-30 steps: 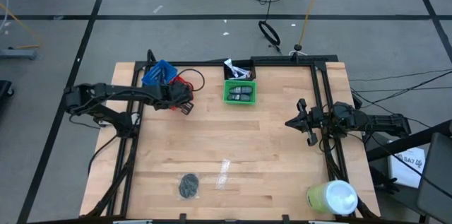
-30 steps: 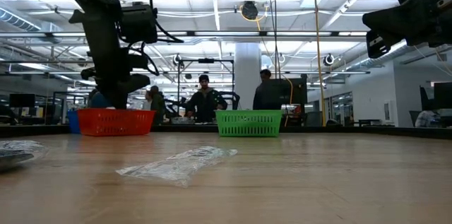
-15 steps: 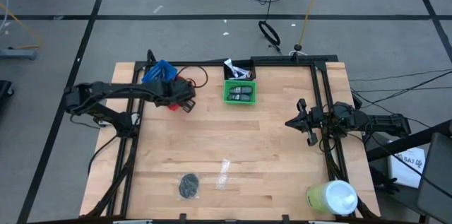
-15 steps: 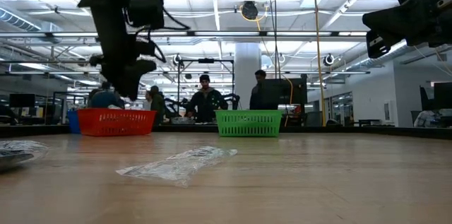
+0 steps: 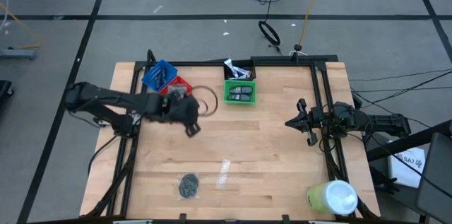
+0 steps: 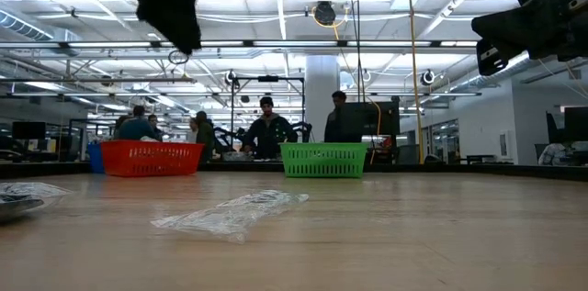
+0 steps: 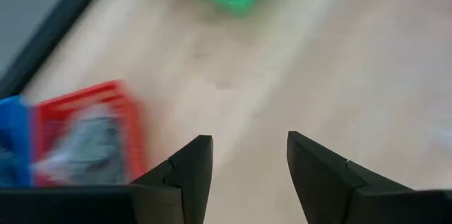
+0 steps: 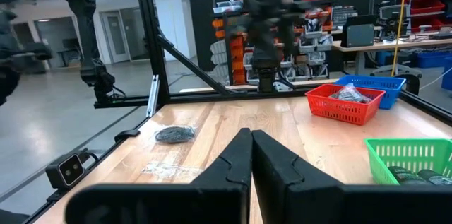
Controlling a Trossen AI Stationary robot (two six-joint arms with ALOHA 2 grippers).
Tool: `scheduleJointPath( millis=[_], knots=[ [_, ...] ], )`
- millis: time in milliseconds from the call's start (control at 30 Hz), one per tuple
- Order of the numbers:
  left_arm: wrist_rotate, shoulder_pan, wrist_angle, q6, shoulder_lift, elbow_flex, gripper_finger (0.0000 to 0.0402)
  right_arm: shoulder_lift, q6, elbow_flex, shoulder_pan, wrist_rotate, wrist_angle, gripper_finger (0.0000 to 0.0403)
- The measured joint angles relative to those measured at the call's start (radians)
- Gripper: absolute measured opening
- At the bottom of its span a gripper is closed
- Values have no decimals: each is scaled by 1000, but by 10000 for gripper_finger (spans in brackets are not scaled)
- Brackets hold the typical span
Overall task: Pick & Place Travel size toiletries
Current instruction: Put the black hairbrush into the red bin
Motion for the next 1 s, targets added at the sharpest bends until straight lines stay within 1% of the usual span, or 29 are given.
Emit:
scheduleJointPath(
  millis=[67, 133, 267, 333, 467, 567, 633, 700, 767, 833, 867, 933, 1000],
  knots=[
    [29, -80, 2, -34, 0, 31, 173, 0, 0, 0, 0, 0, 0, 0],
    [80, -160, 23, -62, 0, 53, 168, 0, 0, 0, 0, 0, 0, 0],
    [200, -300, 142, -93, 0, 57, 162, 0, 0, 0, 0, 0, 0, 0],
    [236, -368, 181, -95, 0, 57, 162, 0, 0, 0, 0, 0, 0, 0],
    [257, -481, 252, -137, 30, 56, 161, 0, 0, 0, 0, 0, 0, 0],
    [261, -534, 349, -178, 46, 56, 161, 0, 0, 0, 0, 0, 0, 0],
    [276, -564, 416, -168, 61, 56, 161, 0, 0, 0, 0, 0, 0, 0],
    [281, -589, 526, -147, 88, 57, 161, 0, 0, 0, 0, 0, 0, 0],
    [293, -613, 608, -99, 130, 88, 161, 0, 0, 0, 0, 0, 0, 0],
    [296, -635, 577, -65, 192, 172, 161, 0, 0, 0, 0, 0, 0, 0],
    [295, -642, 519, -53, 228, 229, 161, 0, 0, 0, 0, 0, 0, 0],
    [272, -653, 354, -53, 311, 355, 161, 0, 0, 0, 0, 0, 0, 0],
    [250, -660, 163, -86, 397, 472, 161, 0, 0, 0, 0, 0, 0, 0]
  ],
)
